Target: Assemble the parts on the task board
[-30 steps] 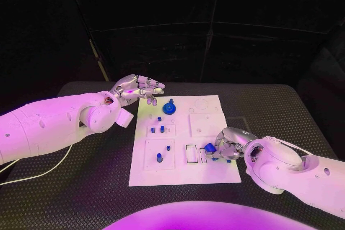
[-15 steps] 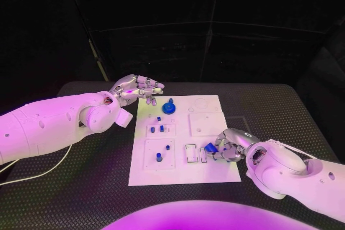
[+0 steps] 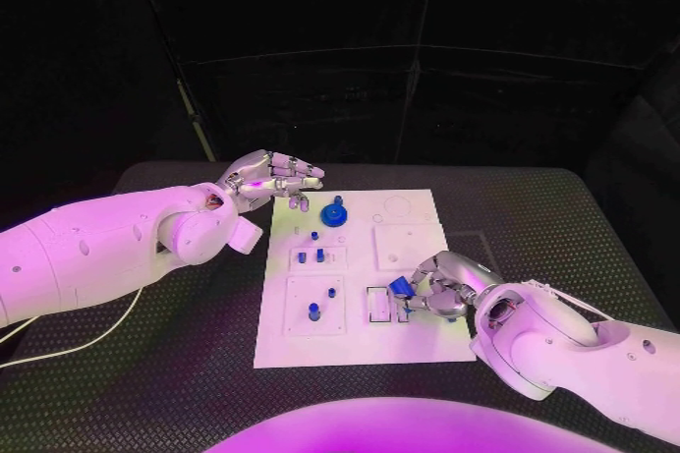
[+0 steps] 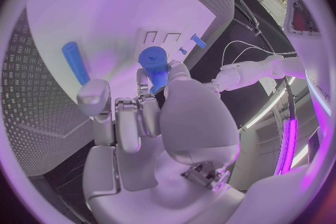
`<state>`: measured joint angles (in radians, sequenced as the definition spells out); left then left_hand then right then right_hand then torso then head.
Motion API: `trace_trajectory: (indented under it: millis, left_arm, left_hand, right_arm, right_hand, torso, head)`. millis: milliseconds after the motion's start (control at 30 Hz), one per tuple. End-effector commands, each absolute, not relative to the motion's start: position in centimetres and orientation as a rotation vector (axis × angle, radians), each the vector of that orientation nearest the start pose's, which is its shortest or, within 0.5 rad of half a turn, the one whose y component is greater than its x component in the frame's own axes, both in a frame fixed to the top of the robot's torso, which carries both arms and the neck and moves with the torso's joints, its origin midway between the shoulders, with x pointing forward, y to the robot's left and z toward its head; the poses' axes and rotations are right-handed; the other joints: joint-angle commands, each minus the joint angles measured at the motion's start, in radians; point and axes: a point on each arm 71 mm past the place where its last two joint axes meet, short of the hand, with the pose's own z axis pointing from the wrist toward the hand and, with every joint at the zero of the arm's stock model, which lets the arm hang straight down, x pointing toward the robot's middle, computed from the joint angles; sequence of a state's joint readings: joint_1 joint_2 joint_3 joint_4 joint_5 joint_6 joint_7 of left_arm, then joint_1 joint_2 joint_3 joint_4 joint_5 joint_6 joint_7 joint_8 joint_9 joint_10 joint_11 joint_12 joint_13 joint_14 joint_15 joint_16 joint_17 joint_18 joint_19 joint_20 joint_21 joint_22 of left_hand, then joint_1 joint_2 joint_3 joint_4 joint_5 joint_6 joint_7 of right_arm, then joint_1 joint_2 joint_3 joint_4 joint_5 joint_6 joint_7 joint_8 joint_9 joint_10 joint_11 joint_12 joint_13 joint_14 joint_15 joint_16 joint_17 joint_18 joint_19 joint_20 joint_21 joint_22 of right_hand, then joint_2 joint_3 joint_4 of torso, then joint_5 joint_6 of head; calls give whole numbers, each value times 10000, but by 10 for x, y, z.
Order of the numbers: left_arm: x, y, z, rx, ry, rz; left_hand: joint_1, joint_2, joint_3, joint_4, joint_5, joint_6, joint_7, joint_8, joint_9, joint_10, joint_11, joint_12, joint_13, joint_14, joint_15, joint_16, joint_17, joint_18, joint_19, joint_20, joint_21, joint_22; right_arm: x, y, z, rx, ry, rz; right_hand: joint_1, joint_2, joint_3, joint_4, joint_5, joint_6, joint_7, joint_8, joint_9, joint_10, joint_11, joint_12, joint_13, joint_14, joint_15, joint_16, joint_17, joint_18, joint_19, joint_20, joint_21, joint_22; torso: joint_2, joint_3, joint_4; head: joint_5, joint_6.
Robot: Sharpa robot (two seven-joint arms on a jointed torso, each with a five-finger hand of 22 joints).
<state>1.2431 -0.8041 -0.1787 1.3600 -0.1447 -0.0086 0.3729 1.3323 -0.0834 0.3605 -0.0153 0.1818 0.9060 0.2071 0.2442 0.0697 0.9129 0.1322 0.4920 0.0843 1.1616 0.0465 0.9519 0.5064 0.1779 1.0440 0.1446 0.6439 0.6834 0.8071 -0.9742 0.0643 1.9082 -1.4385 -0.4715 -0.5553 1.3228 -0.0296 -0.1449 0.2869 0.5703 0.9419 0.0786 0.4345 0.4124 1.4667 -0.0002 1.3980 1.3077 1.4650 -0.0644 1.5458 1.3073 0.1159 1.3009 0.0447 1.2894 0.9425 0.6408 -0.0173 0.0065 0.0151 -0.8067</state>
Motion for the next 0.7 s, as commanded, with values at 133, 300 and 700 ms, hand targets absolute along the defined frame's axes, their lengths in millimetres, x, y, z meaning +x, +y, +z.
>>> trace_trajectory:
  millis: [133,300,700]
  left_arm:
    - [498,220,-214,-8935,17062,-16048]
    - [498,220,-214,-8931,17073,-16060]
    - [499,219,-214,-8922,17095,-16076]
  left_hand:
    - [14,87,-50,-15,-43,-34,0,25,11,-87,8,49,-14,-70,5,-59,15,45,-52,36,-30,-15]
    - [14,87,-50,-15,-43,-34,0,25,11,-87,8,49,-14,-70,5,-59,15,45,-52,36,-30,-15]
    - [14,87,-50,-15,-43,-34,0,25,11,-87,8,49,-14,-70,5,-59,15,45,-52,36,-30,-15]
  right_arm:
    - [352,-172,-275,3606,19927,6171]
    - [352,-165,-278,3501,20190,6202]
    - [355,-162,-280,3690,20093,6187]
  right_hand:
    - [-220,194,-200,41,-302,75,-69,129,349,5,-45,-29,681,946,-35,39,2108,-64,12,-16,55,3]
    - [-437,256,-336,46,-599,137,-100,184,409,-18,-70,-89,641,943,-55,34,2098,-60,-1,-29,49,-2]
    - [-772,334,-634,39,-1678,56,-90,201,493,-22,-59,-127,647,941,-49,27,2087,-60,-20,-29,37,-3]
  torso:
    - [7,-1,0]
    - [5,1,-8]
    - [-11,8,-1]
  head:
    - [36,-28]
    - [26,-54]
    - [23,-50]
